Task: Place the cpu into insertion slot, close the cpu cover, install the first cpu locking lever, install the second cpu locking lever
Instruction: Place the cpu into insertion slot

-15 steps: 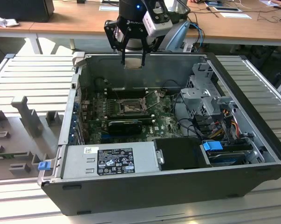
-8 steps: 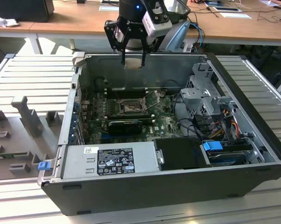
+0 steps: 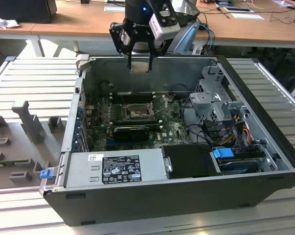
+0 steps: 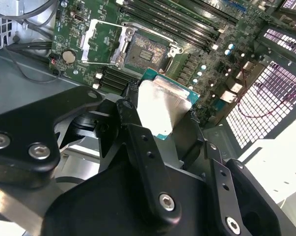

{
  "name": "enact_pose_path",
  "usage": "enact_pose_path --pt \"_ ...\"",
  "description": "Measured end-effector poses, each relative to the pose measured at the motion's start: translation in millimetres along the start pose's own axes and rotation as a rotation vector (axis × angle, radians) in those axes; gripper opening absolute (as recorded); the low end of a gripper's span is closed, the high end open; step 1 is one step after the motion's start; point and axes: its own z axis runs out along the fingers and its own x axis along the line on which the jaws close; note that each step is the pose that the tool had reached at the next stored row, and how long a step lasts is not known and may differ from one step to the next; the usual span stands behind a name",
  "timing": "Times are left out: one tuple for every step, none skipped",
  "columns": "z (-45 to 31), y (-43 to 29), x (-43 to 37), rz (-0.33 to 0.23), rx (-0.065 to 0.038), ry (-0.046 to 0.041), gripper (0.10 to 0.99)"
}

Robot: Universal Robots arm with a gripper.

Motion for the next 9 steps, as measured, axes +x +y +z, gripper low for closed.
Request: enact_pose_path --pt "0.0 0.0 0.0 0.004 0.000 -0.0003 0.529" --pt "0.1 0.0 0.0 0.007 0.000 -0.0006 0.529" --pt "0.1 0.0 0.0 0.015 0.000 -0.0014 0.529" --pt "0.1 0.0 0.0 0.019 0.000 -0.0017 0.529" --pt "0.2 0.0 0.0 0.023 0.000 -0.0021 0.529" --pt "0.1 0.0 0.0 0.027 -0.001 -0.0024 0.529" --pt "0.2 0.0 0.0 0.031 -0.001 -0.0027 0.529" --pt "0.2 0.0 0.0 0.037 -0.001 -0.0033 0.529" --pt "0.2 0.0 0.0 0.041 -0.001 -0.0037 0.529"
